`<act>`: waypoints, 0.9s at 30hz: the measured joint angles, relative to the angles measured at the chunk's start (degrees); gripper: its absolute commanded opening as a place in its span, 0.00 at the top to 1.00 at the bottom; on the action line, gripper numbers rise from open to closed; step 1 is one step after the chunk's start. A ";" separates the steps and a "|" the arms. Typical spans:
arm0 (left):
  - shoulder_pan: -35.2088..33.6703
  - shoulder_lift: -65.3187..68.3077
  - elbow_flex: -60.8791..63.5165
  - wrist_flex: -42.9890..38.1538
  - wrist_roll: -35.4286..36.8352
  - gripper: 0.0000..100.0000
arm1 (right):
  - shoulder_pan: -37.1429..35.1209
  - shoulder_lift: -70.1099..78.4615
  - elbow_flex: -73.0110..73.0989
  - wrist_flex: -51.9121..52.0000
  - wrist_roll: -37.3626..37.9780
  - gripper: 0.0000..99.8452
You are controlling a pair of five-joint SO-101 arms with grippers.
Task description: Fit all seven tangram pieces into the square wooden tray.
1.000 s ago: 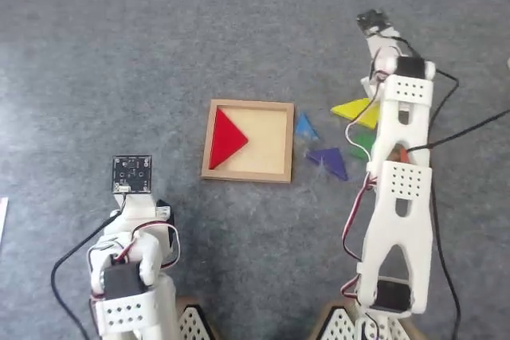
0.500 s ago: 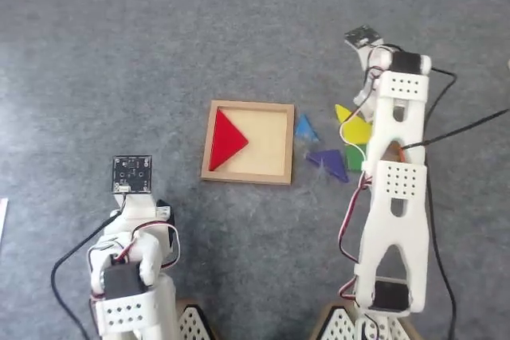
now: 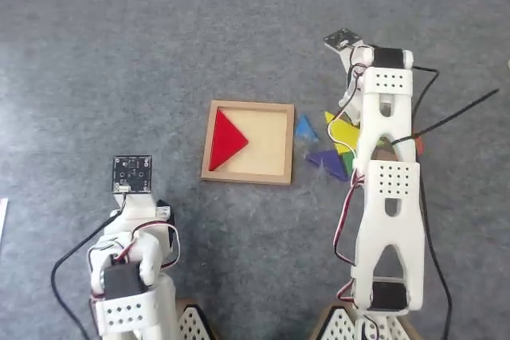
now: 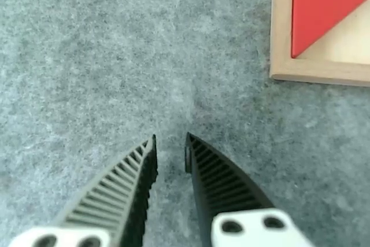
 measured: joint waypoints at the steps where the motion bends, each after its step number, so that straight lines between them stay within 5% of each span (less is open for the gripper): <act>1: 0.00 0.00 0.00 0.00 0.00 0.92 | -0.53 -1.58 2.81 0.00 0.44 0.99; 12: 0.00 0.00 0.00 0.00 0.00 0.92 | -7.21 -20.92 36.92 0.00 8.53 0.99; 27: 0.00 0.00 0.00 0.00 0.00 0.92 | -3.25 -45.01 62.24 0.00 21.71 0.99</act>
